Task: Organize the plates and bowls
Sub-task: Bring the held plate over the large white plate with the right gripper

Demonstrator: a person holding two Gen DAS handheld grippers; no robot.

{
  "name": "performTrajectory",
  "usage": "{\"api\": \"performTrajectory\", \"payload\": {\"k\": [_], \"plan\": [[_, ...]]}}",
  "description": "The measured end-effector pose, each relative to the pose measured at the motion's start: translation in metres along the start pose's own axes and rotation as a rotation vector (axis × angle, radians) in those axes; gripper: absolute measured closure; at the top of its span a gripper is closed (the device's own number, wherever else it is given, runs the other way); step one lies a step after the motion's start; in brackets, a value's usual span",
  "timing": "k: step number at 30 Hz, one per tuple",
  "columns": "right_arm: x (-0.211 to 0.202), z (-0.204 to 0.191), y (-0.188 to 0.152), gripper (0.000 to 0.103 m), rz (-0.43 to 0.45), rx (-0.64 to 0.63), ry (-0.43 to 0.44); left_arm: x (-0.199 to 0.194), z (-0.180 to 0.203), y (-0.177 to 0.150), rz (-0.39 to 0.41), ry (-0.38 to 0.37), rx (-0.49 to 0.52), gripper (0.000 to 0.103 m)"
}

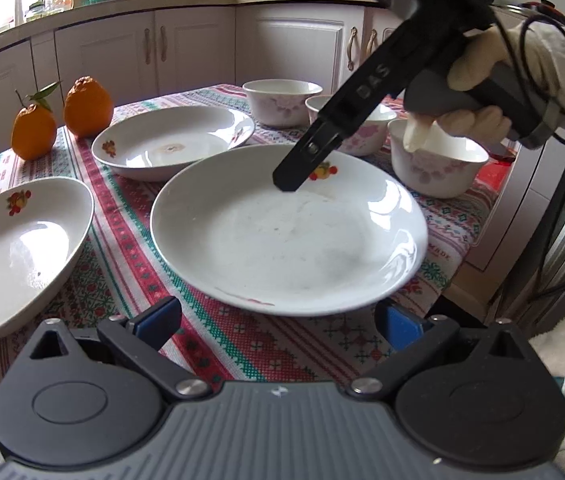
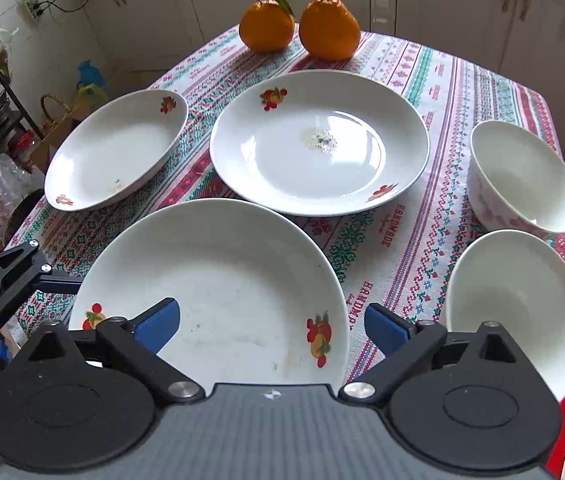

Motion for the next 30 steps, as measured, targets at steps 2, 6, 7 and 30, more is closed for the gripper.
{"api": "performTrajectory", "payload": {"k": [2,6,7,30], "plan": [[0.003,0.001,0.002,0.008,-0.01,0.002,0.006,0.0,-0.001,0.001,-0.002,-0.018,0.001,0.001],[0.009,0.002,0.005,0.015,-0.028,0.002,0.028,0.0,-0.001,0.001,-0.005,-0.035,-0.001,0.003],[0.011,0.002,0.005,0.016,-0.035,0.002,0.029,0.0,-0.001,0.001,-0.003,-0.04,0.001,0.003],[0.013,-0.002,0.005,0.018,-0.029,0.036,0.153,-0.008,-0.009,-0.002,-0.031,-0.062,0.041,0.003]]}}
Point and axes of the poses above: each gripper's, at about its wrist camera, not at the fingertips, and x roughly the way its jaws point, z to its right, y to its top, the point moved 2 cm from there along x, roughly the way its jaws point, and after that the axes turned 9 degrees about -x, right-handed, at the moved point
